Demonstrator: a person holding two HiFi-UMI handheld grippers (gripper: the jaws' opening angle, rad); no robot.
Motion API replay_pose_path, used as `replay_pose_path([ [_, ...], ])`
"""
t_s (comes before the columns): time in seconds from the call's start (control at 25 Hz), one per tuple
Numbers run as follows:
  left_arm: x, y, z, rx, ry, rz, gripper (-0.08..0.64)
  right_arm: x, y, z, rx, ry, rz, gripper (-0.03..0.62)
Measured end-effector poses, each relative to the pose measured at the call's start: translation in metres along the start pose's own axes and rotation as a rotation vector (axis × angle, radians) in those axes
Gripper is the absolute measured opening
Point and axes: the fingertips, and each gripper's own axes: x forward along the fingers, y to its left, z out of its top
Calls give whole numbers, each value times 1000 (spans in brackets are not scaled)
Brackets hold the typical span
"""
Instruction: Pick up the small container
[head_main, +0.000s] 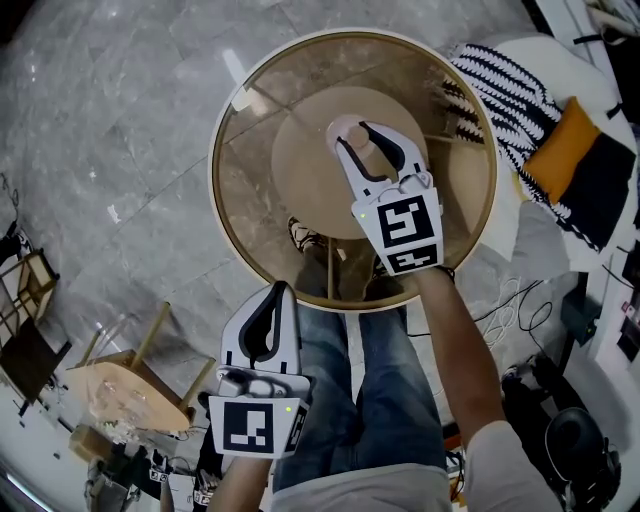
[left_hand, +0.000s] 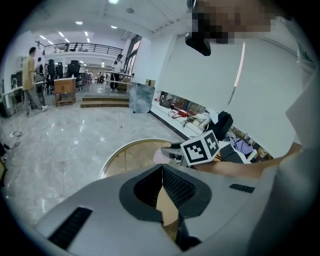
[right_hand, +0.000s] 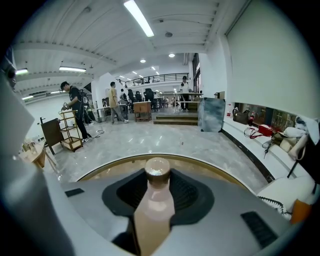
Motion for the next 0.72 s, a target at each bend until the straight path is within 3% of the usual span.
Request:
replay_pose_path([
  [0.72,-17,-25,5,17,-25,-1,18,-49,9,5,7,-22,25,147],
])
